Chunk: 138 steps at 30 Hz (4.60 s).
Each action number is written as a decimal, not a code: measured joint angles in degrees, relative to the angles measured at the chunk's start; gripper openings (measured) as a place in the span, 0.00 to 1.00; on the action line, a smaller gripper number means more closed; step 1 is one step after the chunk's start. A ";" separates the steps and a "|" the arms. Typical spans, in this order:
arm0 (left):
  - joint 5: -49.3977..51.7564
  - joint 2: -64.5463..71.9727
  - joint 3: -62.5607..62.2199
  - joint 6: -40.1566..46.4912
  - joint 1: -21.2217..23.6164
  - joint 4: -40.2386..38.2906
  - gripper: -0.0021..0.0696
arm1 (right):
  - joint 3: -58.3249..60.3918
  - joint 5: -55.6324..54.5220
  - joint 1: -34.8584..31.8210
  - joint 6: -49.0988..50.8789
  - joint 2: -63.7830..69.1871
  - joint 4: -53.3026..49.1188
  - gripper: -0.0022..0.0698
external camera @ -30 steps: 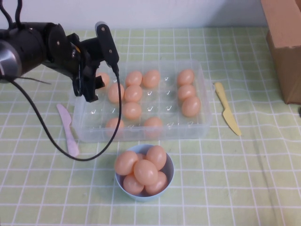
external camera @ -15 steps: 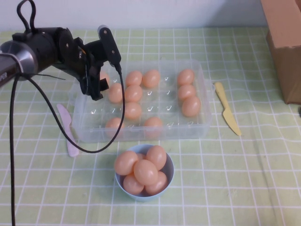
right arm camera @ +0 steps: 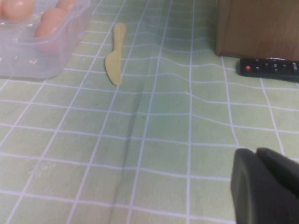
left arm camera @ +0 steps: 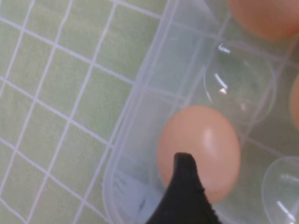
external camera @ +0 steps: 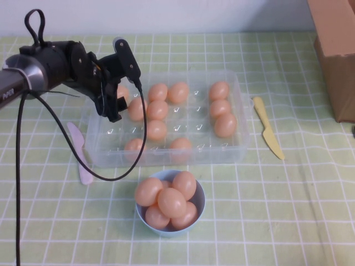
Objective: Take an egg out of the egg box
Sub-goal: Pick up the egg from the plastic box, then place the egg in the bowl
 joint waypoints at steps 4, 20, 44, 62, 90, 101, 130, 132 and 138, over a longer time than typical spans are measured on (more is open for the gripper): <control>-0.37 0.73 -0.04 -0.13 0.64 0.00 0.69 | 0.00 0.00 0.00 0.00 0.00 0.00 0.01; -2.23 2.29 -1.08 -0.41 1.25 -3.18 0.69 | 0.00 0.00 0.00 0.00 0.00 0.00 0.01; -2.45 4.20 -3.05 -1.54 2.44 -5.49 0.63 | 0.00 0.00 0.00 0.00 0.00 0.00 0.01; -2.69 4.66 -3.27 -1.54 2.61 -5.72 0.49 | 0.00 0.00 0.00 0.00 0.00 0.00 0.01; 7.77 -3.26 -3.36 -1.78 1.97 -6.21 0.48 | 0.00 0.00 0.00 0.00 0.00 0.00 0.01; 13.98 -19.79 5.08 -12.97 -1.40 -6.21 0.48 | 0.00 0.00 0.00 0.00 0.00 0.00 0.01; 32.05 -27.39 16.66 -27.69 -19.55 -4.44 0.48 | 0.00 0.00 0.00 0.00 -0.18 0.00 0.01; 31.77 -26.59 16.66 -27.61 -19.91 -4.10 0.48 | 0.00 0.00 0.00 0.00 -0.27 0.00 0.01; 31.64 -26.21 16.66 -27.57 -20.00 -2.24 0.48 | 0.00 0.00 0.00 0.00 -0.27 0.00 0.01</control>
